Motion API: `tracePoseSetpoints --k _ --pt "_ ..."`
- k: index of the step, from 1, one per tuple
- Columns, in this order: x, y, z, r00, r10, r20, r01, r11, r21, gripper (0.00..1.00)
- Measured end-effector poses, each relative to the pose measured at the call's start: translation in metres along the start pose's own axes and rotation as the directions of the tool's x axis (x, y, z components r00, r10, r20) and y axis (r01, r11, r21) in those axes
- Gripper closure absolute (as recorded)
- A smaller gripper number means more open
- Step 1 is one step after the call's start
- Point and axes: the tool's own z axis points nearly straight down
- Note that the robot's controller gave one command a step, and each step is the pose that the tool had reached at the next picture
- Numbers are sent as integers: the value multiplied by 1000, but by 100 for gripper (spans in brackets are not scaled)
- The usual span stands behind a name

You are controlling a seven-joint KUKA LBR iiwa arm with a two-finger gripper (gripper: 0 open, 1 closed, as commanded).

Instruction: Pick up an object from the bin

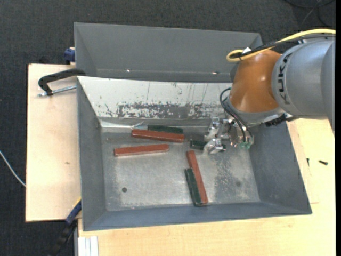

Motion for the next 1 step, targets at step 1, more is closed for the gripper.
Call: tracePoseSetpoints --k 1 --pt "0 0 0 1000 0 2 0 1000 0 100"
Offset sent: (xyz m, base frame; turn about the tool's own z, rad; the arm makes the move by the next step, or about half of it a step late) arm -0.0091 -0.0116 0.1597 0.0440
